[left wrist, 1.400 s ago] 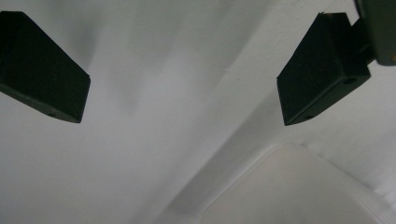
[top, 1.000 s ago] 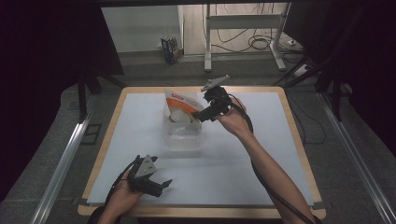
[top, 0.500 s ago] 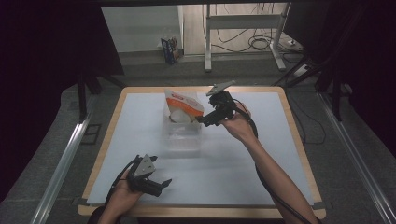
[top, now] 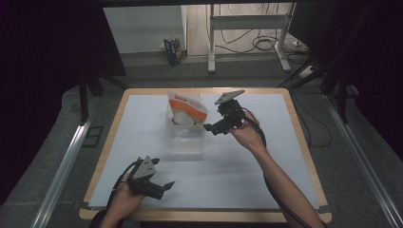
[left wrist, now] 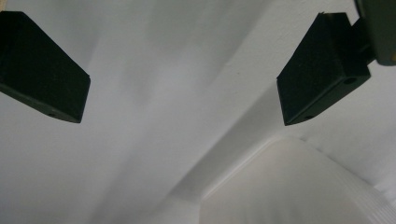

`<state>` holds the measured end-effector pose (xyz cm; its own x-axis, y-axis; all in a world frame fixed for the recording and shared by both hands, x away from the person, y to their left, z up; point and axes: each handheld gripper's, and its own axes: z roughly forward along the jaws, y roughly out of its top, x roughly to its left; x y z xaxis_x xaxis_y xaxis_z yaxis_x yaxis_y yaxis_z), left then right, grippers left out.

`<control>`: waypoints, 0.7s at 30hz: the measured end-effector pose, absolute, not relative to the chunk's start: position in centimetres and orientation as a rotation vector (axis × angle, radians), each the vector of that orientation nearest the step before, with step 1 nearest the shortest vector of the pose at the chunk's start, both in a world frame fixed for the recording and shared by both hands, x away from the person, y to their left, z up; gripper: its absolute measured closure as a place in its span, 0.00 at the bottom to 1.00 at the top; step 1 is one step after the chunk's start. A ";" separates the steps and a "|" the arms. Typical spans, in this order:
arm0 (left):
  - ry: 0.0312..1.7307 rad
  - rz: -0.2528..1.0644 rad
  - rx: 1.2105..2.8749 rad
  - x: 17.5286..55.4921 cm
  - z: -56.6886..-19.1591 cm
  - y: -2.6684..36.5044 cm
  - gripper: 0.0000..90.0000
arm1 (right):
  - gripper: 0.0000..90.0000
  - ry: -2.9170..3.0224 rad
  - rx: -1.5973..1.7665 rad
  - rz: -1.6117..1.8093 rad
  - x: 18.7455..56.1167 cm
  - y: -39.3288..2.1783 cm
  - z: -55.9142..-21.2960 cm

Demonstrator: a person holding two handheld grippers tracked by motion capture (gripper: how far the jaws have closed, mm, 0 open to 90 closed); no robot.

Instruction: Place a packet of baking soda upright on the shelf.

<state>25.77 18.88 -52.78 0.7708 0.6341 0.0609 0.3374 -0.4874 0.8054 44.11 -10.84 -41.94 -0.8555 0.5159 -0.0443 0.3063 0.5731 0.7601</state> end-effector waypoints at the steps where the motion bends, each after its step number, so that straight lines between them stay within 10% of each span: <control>1: 0.723 0.447 2.118 25.8 -52.8 18.9 0.03 | 0.00 2.546 0.680 1.156 44.1 -10.8 -41.9; 21: 0.709 0.465 2.138 25.7 -52.9 18.7 0.03 | 0.00 2.495 0.689 1.214 41.3 -13.2 -43.6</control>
<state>25.69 18.66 -52.85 0.7734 0.6284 0.0832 0.3269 -0.5078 0.7971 41.35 -13.22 -43.56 -0.8466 0.5305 -0.0430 0.2936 0.5328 0.7937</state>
